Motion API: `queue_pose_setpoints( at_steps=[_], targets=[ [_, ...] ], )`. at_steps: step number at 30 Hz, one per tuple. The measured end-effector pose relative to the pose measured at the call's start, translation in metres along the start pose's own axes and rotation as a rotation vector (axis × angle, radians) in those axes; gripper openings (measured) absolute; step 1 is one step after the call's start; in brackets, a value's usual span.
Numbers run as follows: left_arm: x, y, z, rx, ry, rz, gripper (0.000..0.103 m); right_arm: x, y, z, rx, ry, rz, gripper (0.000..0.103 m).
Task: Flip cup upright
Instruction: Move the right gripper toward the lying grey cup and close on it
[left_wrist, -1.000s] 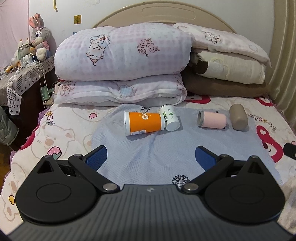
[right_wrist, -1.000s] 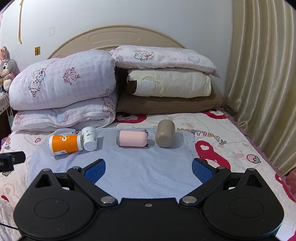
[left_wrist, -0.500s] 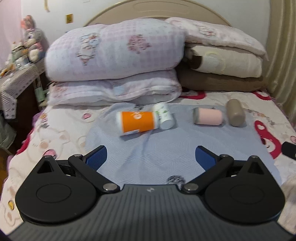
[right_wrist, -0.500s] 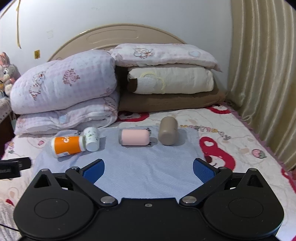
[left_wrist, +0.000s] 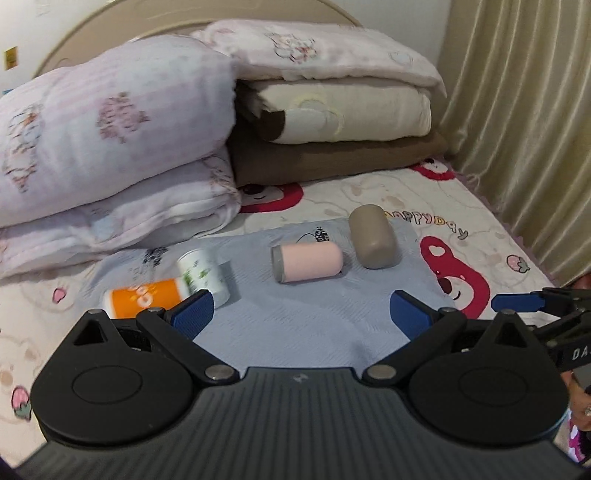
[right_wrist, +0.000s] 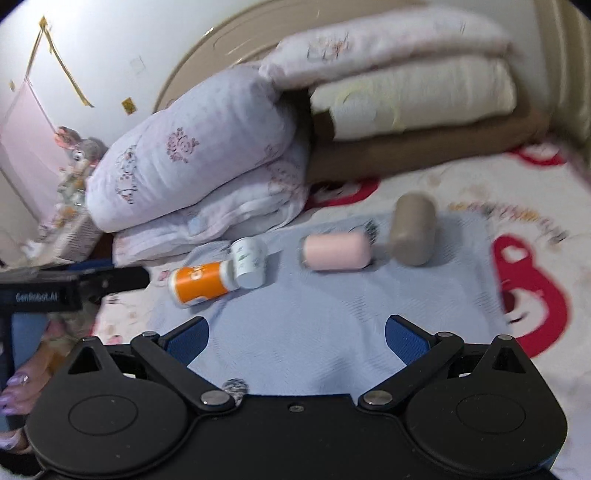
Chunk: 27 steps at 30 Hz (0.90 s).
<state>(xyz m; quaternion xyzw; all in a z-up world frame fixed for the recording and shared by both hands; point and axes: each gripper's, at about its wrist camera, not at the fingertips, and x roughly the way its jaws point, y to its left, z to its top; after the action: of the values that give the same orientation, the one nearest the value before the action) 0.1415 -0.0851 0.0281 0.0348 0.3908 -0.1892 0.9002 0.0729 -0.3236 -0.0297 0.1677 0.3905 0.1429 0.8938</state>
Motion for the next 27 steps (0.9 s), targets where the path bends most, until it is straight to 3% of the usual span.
queue_pose_setpoints(
  at_steps=[6, 10, 12, 15, 18, 21, 24, 27],
  targets=[
    [0.058, -0.003, 0.031, -0.020, 0.007, -0.091, 0.101, 0.033, -0.021, 0.030, -0.063, -0.010, -0.125, 0.103],
    [0.092, -0.003, 0.053, -0.019, -0.003, -0.119, 0.101, 0.060, -0.042, 0.062, 0.018, 0.066, -0.056, 0.102],
    [0.108, -0.007, 0.060, -0.004, -0.026, -0.039, 0.099, 0.079, -0.057, 0.077, 0.034, 0.098, -0.085, 0.103],
    [0.133, -0.007, 0.070, -0.029, 0.021, -0.080, 0.099, 0.110, -0.085, 0.086, 0.140, 0.168, -0.038, 0.101],
    [0.156, -0.019, 0.075, 0.031, 0.018, -0.054, 0.099, 0.132, -0.098, 0.083, 0.155, 0.150, -0.136, 0.098],
    [0.186, -0.030, 0.077, 0.043, 0.074, -0.118, 0.099, 0.148, -0.115, 0.070, 0.238, 0.086, -0.100, 0.096],
    [0.215, -0.043, 0.079, 0.049, 0.092, -0.174, 0.098, 0.157, -0.120, 0.064, 0.255, 0.082, -0.184, 0.091],
    [0.246, -0.052, 0.084, 0.033, 0.123, -0.219, 0.097, 0.157, -0.124, 0.064, 0.244, 0.036, -0.164, 0.091]
  ],
)
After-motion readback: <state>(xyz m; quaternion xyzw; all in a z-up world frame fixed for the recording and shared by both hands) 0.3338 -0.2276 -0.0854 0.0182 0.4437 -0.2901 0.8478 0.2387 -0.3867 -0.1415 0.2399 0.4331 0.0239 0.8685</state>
